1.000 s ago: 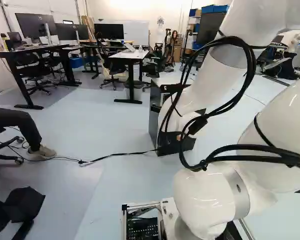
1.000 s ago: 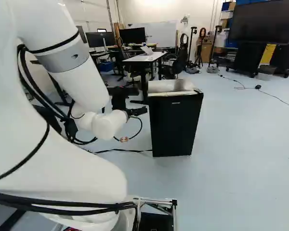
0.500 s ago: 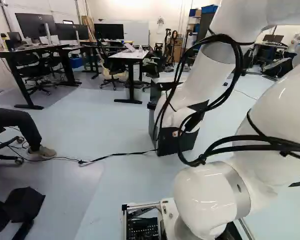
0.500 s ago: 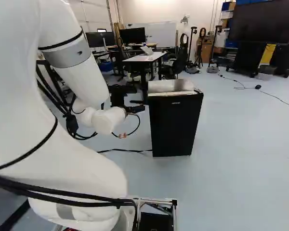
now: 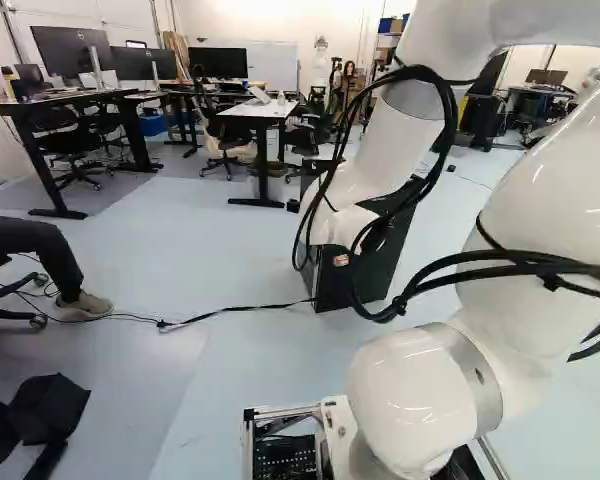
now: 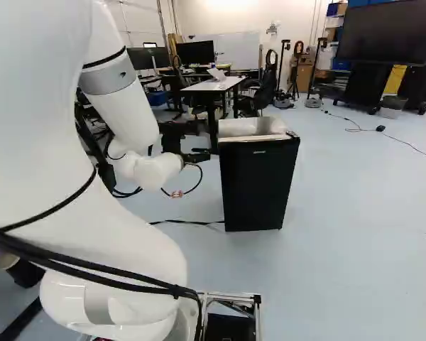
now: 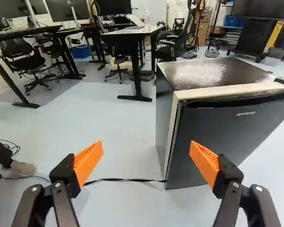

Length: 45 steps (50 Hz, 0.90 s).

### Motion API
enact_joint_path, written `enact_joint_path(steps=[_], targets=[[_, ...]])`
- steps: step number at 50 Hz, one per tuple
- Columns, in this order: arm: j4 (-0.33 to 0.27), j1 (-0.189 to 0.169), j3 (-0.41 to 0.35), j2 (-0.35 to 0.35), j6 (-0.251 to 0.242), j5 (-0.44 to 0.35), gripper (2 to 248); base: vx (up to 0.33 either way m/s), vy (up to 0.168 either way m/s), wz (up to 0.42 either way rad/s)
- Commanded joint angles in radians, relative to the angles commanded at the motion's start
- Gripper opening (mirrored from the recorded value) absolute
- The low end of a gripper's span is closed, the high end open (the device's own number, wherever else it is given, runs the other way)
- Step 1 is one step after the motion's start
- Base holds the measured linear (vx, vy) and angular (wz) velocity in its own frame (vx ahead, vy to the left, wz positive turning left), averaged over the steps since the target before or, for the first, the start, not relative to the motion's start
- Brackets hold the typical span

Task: Open the fridge door

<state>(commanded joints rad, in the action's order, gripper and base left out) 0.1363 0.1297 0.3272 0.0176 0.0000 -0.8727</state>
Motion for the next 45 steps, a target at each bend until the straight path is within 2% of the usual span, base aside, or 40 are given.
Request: enact_joint_path(steps=[24,45], targets=[[0.074,0.002,0.091,-0.143,0.000,-0.010,247,0.000,0.000,0.000],[0.146,-0.004,0.144,-0.242,0.000,-0.055,247,0.000,0.000,0.000]])
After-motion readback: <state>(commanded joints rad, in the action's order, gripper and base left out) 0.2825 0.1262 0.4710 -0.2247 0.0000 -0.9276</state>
